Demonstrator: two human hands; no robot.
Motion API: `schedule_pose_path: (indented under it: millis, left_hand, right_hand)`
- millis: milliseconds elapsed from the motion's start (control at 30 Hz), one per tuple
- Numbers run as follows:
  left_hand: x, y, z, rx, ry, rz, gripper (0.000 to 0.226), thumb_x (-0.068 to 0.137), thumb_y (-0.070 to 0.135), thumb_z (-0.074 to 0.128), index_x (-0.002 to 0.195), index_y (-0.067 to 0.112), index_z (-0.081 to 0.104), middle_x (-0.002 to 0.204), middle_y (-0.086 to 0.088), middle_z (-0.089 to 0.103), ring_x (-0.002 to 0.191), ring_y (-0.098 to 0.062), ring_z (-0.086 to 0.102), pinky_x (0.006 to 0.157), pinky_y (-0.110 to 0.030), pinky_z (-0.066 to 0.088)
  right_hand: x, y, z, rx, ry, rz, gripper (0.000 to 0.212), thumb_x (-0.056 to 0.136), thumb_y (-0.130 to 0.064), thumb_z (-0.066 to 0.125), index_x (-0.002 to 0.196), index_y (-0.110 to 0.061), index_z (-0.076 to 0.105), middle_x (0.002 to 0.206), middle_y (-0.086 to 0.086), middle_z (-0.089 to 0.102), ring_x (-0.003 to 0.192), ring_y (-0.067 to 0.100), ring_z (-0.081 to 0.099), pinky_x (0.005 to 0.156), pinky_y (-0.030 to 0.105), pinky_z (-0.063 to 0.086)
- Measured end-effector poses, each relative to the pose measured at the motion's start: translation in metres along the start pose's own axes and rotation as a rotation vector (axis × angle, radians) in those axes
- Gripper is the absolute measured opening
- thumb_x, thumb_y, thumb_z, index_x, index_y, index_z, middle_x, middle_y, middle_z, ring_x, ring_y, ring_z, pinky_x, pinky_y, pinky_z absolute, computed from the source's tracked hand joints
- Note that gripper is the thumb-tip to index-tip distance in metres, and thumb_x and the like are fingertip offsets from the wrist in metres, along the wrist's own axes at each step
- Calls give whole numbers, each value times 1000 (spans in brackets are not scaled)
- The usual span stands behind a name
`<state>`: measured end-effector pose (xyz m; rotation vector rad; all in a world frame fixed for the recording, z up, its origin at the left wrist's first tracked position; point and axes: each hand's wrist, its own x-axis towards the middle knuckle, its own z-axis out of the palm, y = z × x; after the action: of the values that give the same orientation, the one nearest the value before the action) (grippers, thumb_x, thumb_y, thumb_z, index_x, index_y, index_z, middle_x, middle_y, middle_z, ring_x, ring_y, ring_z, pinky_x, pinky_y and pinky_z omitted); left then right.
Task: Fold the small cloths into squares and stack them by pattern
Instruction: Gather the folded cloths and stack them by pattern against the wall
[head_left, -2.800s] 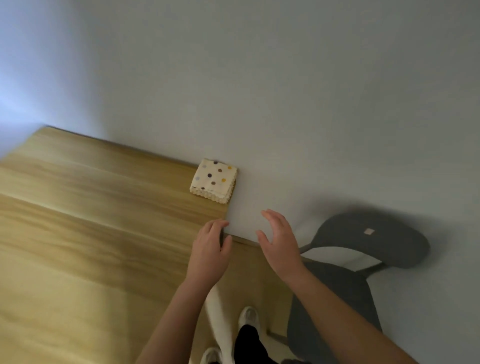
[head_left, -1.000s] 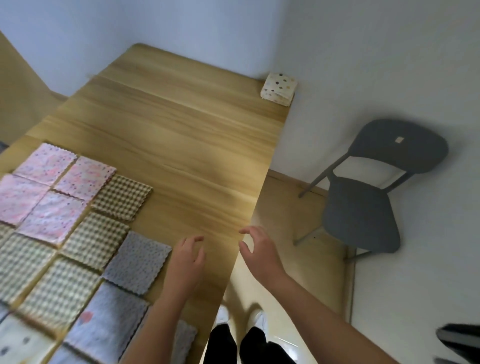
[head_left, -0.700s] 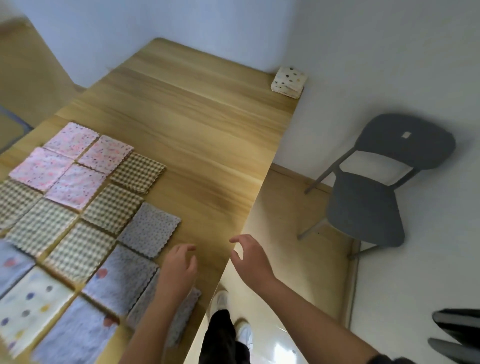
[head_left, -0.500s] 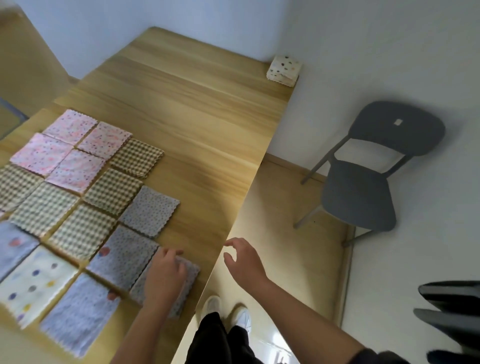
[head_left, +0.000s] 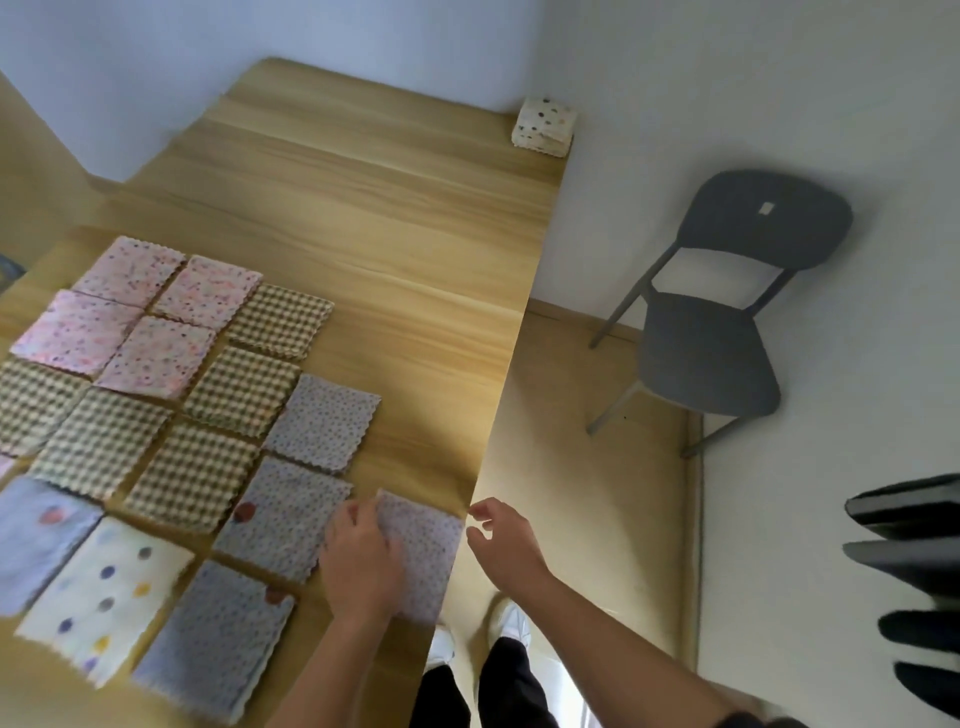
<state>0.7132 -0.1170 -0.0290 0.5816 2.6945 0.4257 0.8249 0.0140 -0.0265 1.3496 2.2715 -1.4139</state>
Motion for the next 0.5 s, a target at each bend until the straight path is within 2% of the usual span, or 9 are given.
schedule_pose_path:
  millis: [67,133,200,233,300,333,400,467,500]
  left_hand:
    - [5,-9,-3,-38,-42,-109,63,88,33,62,141,11,37,141,-13,42,129,-30,41,101,-45,41]
    - [9,-14,-7,-144,-99,-186,64,88,35,64,141,12,36,140,-8,46,126,-28,47,99,-45,43]
    - [12,-14,-11,-261,-174,-240,44,88,32,65,124,15,47,117,-3,59,108,-27,58,87,-40,49]
    - [13,-12,-14,-304,-233,-264,31,88,29,64,112,16,51,105,-2,60,97,-25,59,79,-36,49]
    - [15,-9,-17,-377,-353,-289,13,89,24,62,93,15,54,89,-3,59,77,-20,56,63,-30,43]
    - [15,-8,-18,-429,-388,-286,12,88,21,61,84,14,52,82,-3,57,70,-18,52,58,-28,39]
    - [15,-8,-19,-578,-427,-262,21,87,14,60,75,13,44,70,-2,47,59,-16,42,54,-27,32]
    - [16,-10,-24,-694,-494,-227,23,88,10,58,75,13,39,69,-2,41,58,-15,37,53,-27,30]
    - [16,-11,-28,-753,-554,-208,20,90,10,57,78,12,41,73,-3,43,59,-15,41,53,-26,33]
  right_hand:
    - [-1,-1,8,96,5,86,30,92,-23,55,122,-22,55,119,-6,58,99,9,55,76,17,40]
    - [-2,-2,14,206,1,179,35,91,-25,58,125,-22,50,115,-4,58,91,10,56,67,16,41]
    - [-1,-2,20,335,-23,281,42,89,-26,62,128,-20,47,112,-2,60,83,11,57,66,19,47]
    - [-1,-2,24,405,-31,335,47,88,-27,64,130,-19,45,112,0,60,85,13,59,71,26,51]
    - [0,-2,30,520,-27,428,55,84,-28,68,133,-15,46,115,4,61,94,17,64,83,35,56]
    - [1,-1,32,556,-26,462,57,82,-28,69,133,-13,47,114,5,63,96,20,65,86,40,56]
    - [-1,1,32,640,-42,490,52,83,-25,70,129,-10,51,108,8,67,93,21,67,82,39,58]
    - [-6,3,29,735,-71,455,38,87,-19,69,122,-8,58,108,9,68,90,16,66,70,29,56]
    - [-9,5,27,784,-85,418,32,89,-18,68,117,-7,60,110,10,67,90,15,65,68,27,54]
